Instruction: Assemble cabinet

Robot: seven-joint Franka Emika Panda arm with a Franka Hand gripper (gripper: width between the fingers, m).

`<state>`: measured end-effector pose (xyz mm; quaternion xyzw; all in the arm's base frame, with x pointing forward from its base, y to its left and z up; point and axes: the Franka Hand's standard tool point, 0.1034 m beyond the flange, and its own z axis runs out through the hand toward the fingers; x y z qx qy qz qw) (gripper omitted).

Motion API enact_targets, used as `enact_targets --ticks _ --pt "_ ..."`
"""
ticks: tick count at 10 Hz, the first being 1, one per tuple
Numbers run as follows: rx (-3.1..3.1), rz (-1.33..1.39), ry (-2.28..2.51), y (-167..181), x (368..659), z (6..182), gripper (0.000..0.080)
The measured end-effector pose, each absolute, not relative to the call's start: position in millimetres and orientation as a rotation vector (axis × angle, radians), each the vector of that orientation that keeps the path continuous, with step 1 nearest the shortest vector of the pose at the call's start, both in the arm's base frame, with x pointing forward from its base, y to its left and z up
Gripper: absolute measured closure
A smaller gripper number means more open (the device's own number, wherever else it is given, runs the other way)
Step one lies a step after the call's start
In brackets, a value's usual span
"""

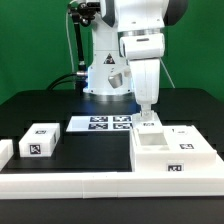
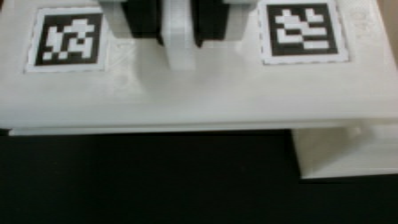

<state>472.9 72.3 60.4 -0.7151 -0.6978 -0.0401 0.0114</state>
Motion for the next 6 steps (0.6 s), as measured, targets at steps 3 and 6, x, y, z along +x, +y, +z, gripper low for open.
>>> enact_targets --ticks 3,6 --pt "-2.228 -0.124 -2.177 72.3 473.1 59.2 0.0738" --pt "-2.231 -0.120 -2.172 72.6 474.1 59.4 0.0738"
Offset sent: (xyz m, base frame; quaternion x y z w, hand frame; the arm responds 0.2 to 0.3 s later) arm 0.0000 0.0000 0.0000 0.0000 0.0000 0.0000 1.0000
